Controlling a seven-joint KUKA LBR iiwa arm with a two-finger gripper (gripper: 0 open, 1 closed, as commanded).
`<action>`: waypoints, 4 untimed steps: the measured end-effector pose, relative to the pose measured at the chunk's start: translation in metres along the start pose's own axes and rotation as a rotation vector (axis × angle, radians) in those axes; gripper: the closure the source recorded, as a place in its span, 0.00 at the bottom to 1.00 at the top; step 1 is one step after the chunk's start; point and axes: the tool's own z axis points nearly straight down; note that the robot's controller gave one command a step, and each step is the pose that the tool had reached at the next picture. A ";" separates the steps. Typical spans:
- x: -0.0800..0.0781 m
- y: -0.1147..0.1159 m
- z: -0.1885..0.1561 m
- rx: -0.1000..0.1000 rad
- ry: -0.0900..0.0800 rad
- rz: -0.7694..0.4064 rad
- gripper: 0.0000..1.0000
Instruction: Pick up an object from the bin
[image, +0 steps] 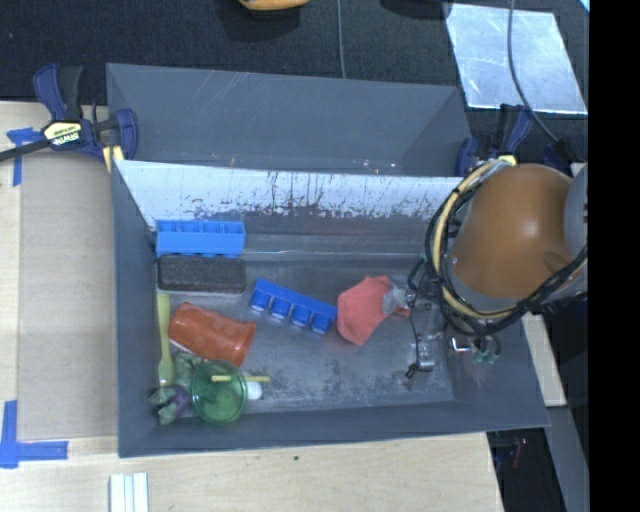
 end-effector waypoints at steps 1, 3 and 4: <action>0.000 0.000 0.000 0.000 0.000 0.000 0.00; -0.044 0.061 0.103 0.002 -0.012 -0.050 1.00; -0.044 0.061 0.103 0.002 -0.012 -0.050 1.00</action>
Offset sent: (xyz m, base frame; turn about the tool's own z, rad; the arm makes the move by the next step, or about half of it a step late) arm 0.0489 0.0421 -0.1039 -0.0222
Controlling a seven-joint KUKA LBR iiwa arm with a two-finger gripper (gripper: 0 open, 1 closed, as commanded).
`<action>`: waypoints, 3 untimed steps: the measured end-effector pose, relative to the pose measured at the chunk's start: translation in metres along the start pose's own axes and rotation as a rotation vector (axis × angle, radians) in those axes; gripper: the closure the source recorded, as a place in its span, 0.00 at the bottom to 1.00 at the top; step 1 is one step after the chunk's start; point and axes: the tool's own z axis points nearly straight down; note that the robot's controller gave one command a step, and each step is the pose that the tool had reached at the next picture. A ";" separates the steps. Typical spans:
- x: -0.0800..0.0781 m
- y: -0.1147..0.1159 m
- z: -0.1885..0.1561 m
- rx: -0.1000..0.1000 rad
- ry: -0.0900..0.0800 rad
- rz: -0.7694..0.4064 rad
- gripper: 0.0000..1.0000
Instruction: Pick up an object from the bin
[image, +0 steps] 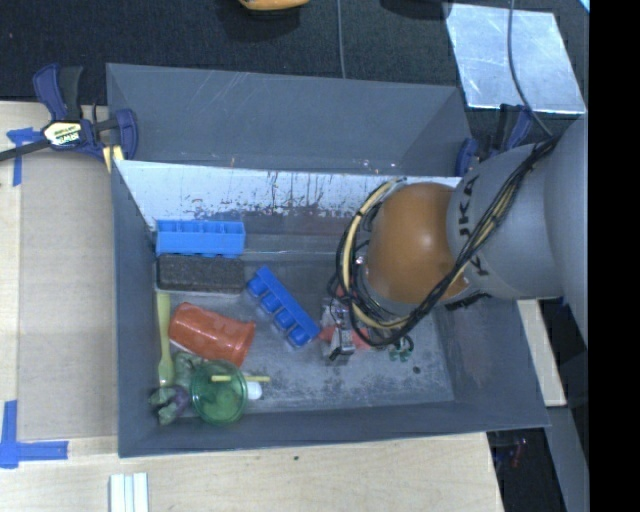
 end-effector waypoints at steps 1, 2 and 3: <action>0.001 0.003 -0.070 0.000 0.002 -0.084 1.00; -0.001 0.002 -0.114 0.001 -0.005 -0.090 1.00; -0.007 0.005 -0.170 0.000 0.002 -0.081 1.00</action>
Offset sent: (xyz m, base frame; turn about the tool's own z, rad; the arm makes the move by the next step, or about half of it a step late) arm -0.0041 -0.0006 0.0729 -0.0834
